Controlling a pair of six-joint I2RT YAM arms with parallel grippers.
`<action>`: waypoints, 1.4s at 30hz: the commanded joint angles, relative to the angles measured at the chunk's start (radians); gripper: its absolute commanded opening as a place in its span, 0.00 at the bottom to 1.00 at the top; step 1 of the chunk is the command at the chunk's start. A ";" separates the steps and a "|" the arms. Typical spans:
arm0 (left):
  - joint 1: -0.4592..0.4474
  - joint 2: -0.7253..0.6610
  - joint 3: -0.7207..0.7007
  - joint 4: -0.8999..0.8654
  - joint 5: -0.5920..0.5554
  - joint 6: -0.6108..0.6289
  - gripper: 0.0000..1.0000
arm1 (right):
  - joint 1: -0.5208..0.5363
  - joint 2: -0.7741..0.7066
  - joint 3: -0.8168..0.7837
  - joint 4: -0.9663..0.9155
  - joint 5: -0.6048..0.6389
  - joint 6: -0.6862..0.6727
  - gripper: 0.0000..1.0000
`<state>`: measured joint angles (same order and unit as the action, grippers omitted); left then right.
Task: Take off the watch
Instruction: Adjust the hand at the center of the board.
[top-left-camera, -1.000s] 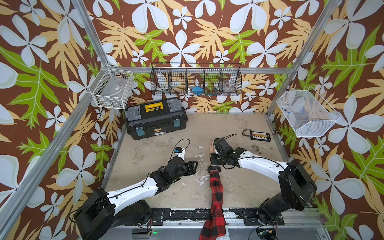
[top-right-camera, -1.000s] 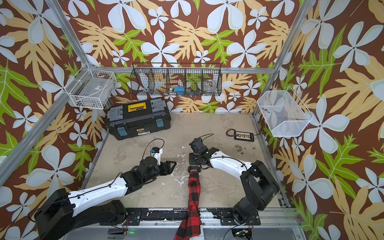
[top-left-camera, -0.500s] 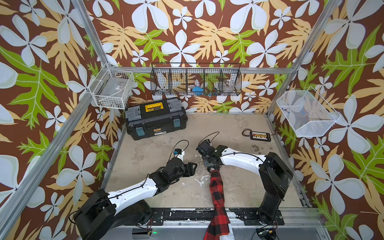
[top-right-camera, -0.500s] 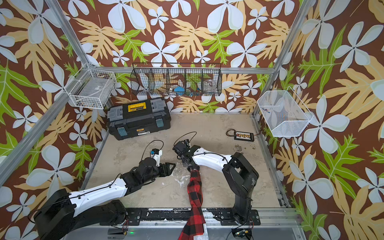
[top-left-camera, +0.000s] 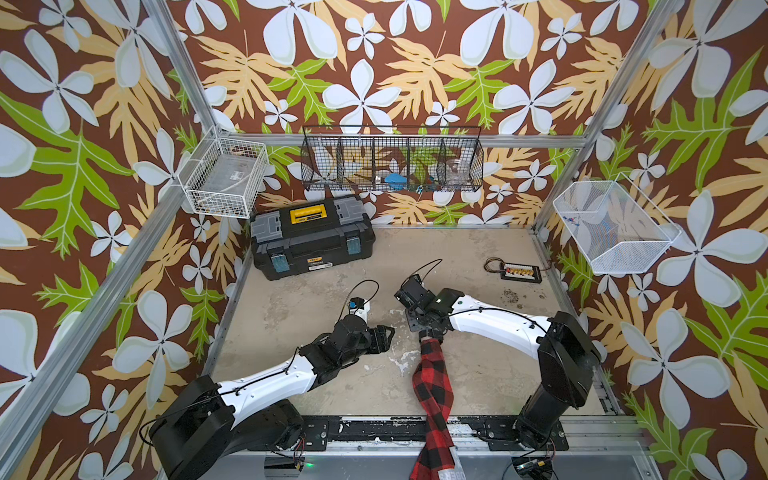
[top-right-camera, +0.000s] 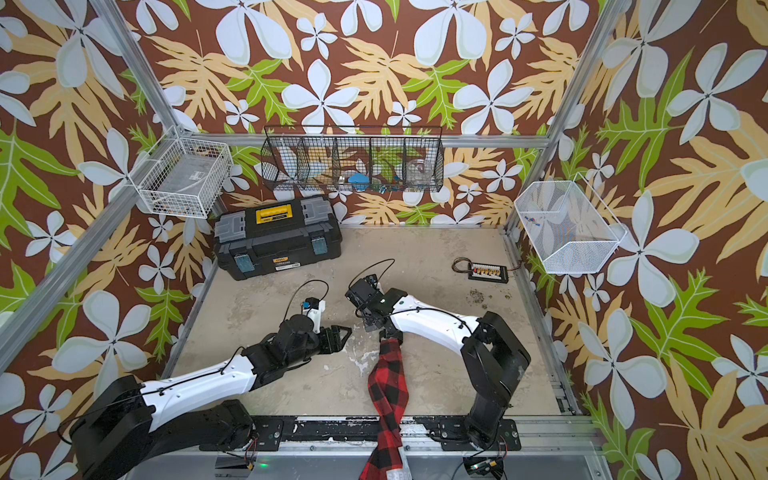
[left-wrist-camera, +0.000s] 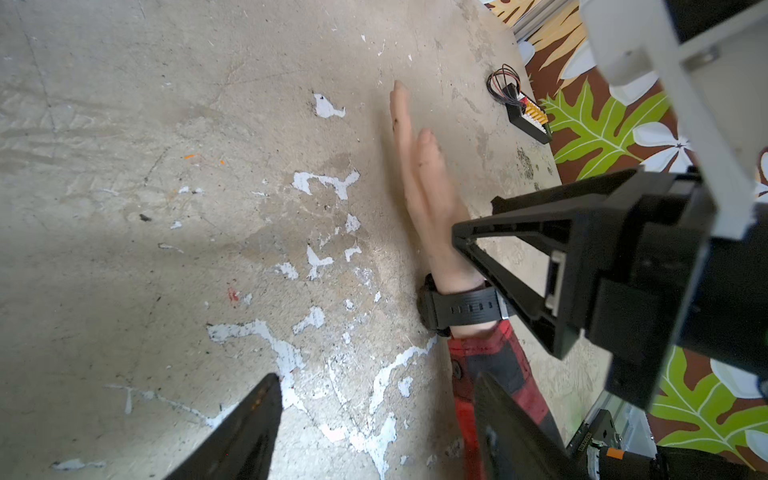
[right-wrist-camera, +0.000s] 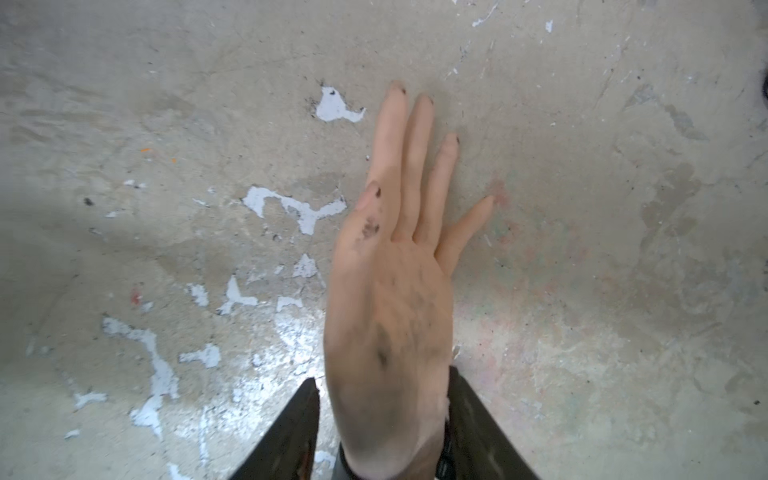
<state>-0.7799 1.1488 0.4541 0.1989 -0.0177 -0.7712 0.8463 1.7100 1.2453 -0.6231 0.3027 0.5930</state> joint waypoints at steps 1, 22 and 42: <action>0.002 0.013 0.016 0.031 0.018 0.016 0.74 | -0.005 -0.034 -0.003 0.038 -0.070 -0.012 0.53; 0.002 0.307 0.221 0.198 0.241 0.030 0.75 | -0.329 -0.350 -0.434 0.390 -0.574 0.003 0.55; 0.024 0.592 0.342 0.290 0.300 -0.010 0.40 | -0.462 -0.277 -0.624 0.643 -0.871 0.018 0.17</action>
<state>-0.7582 1.7370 0.7979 0.4393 0.2615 -0.7807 0.3820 1.4178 0.6304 -0.0429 -0.4866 0.5983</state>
